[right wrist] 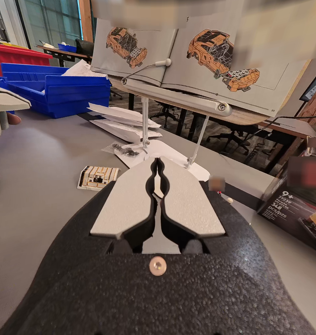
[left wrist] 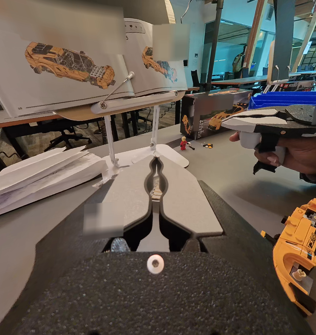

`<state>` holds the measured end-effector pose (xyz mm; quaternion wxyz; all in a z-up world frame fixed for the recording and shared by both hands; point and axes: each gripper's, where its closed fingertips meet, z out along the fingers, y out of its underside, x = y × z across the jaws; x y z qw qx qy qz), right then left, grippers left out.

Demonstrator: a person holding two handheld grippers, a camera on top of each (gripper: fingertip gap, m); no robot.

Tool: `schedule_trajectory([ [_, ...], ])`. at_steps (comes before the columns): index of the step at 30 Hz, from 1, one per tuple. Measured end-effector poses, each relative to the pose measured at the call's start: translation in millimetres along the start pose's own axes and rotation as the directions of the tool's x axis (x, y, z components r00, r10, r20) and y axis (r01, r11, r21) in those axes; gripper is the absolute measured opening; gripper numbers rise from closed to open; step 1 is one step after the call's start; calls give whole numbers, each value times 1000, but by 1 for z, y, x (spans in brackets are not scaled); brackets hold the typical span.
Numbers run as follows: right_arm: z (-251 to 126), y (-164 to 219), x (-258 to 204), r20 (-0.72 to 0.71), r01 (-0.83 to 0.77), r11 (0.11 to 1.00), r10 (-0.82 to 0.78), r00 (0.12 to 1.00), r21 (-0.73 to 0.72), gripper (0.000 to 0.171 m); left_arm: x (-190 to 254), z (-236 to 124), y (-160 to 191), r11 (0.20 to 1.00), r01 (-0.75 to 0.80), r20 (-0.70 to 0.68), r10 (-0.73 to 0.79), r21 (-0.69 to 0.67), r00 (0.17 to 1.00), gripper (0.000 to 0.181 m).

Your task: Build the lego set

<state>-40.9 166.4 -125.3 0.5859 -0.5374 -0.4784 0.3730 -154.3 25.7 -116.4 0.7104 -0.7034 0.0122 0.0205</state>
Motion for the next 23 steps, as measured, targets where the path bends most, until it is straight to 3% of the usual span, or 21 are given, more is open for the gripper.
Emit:
schedule_trajectory([
  [13,8,-2,9,-60,33,999,-34,998,-10,0,6,1,0,1000,1,-26,-1,3,1000,0],
  [16,21,-31,25,-124,52,998,-48,991,33,0,7,0,-2,1000,8,-36,-8,7,999,0],
  [23,56,-142,61,-271,64,977,-7,963,204,0,9,-1,-2,1000,1,-38,-1,8,999,0],
])
